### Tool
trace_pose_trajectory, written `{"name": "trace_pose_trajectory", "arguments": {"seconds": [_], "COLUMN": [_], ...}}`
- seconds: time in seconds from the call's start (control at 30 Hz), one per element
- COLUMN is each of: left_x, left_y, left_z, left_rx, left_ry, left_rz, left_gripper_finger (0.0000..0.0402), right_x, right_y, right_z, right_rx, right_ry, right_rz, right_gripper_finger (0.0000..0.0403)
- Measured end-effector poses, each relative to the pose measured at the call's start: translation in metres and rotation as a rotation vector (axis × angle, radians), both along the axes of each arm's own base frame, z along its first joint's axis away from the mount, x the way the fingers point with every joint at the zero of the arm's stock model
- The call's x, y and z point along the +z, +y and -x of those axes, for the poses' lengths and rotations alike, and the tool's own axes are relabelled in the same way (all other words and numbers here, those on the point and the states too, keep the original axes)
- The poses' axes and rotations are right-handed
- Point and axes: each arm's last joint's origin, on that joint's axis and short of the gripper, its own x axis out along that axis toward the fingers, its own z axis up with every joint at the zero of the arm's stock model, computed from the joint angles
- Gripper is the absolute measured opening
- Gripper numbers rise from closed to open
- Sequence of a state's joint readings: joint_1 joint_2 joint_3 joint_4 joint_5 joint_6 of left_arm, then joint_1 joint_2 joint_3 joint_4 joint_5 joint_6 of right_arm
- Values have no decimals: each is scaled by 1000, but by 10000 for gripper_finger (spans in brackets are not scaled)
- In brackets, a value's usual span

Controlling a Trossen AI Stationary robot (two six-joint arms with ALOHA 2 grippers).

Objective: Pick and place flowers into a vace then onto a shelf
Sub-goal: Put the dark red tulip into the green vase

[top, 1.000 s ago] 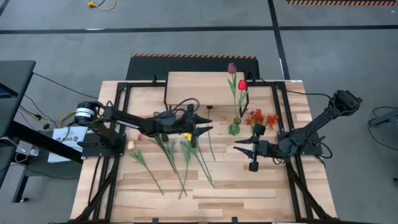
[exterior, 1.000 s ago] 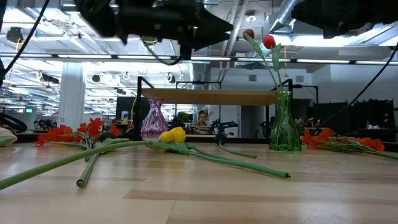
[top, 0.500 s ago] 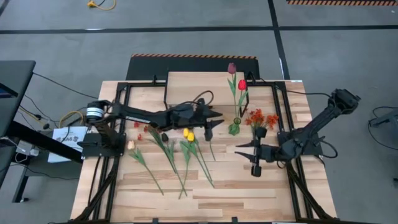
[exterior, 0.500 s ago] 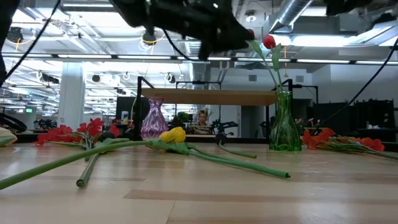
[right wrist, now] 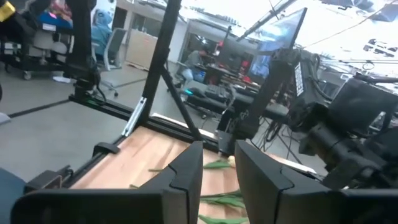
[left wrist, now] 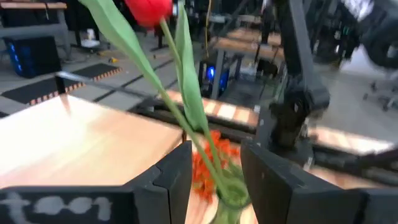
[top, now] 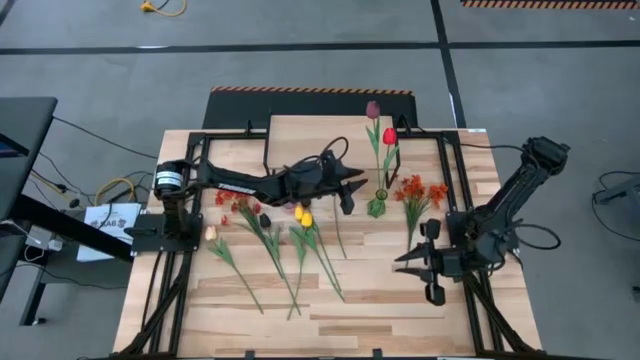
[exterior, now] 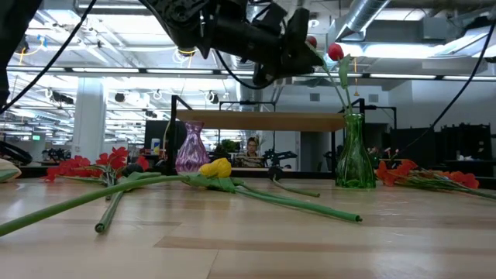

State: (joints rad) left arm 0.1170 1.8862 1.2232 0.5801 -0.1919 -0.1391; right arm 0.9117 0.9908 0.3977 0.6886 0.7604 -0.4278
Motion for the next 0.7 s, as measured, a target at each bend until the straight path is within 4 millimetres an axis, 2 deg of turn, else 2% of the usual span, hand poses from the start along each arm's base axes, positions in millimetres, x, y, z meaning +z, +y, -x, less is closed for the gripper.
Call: {"name": "trace_pose_trajectory", "arguments": {"seconds": [0.33, 0.7], "left_x": [3, 26], "left_y": [13, 15], "left_z": [2, -7], "left_rx": [67, 69], "left_ry": [-60, -57], "left_rz": [91, 87], "left_gripper_finger": [125, 125], "right_x": [1, 1], "right_y": [-2, -3], "right_z": [-1, -2], "right_rx": [-8, -18], "right_ry": [-2, -5], "right_rz": [-3, 14], "right_gripper_finger": [87, 87]}}
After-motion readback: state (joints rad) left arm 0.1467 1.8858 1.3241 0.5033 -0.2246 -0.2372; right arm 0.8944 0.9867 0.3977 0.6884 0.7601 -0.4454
